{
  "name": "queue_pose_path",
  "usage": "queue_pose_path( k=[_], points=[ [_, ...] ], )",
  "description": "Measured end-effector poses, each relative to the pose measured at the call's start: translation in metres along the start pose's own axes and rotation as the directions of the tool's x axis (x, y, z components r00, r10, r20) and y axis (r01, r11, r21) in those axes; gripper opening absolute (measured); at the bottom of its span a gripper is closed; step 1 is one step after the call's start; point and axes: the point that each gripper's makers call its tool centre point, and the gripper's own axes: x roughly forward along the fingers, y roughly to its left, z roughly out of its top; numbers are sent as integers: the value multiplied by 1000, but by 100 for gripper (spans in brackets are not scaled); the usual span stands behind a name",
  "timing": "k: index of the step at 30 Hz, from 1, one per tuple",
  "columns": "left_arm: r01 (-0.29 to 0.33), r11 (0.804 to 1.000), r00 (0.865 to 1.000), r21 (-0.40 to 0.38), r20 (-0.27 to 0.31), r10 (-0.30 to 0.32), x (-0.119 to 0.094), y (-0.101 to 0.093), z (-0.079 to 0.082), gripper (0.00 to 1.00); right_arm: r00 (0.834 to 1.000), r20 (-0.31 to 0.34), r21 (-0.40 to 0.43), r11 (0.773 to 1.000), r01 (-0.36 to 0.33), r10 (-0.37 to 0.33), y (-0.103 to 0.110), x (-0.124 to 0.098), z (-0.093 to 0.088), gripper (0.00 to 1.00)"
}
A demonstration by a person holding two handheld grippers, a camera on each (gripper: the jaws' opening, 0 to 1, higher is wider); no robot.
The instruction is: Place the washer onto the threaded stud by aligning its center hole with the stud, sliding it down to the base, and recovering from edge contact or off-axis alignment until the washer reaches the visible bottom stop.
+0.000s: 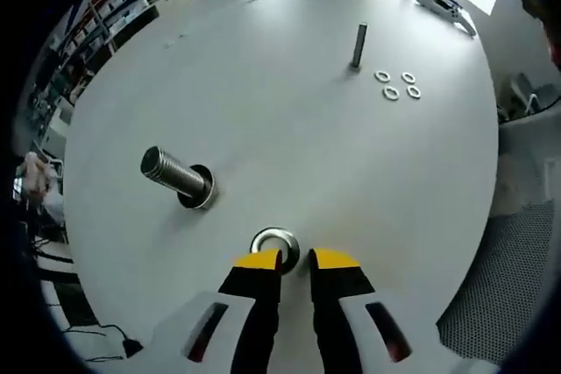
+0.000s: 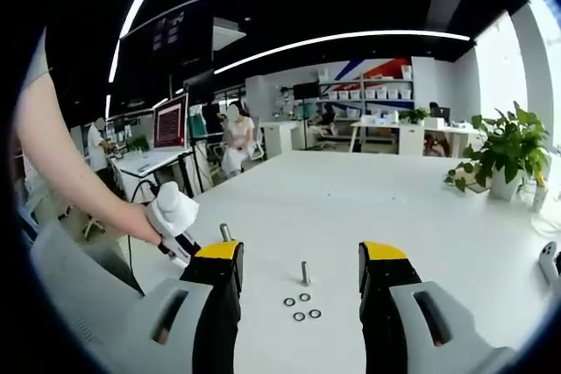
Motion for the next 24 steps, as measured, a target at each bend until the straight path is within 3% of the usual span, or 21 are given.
queue_pose_path(
  k=[14, 24],
  points=[
    [12, 998, 997, 59, -71, -8, 3, -2, 4, 3, 1000, 5, 5, 1000, -2, 2, 0, 0, 1, 55],
    [36, 999, 993, 24, -110, -33, 2, -1, 3, 2, 1000, 0, 10, 1000, -1, 1, 0, 0, 0, 55]
  ],
)
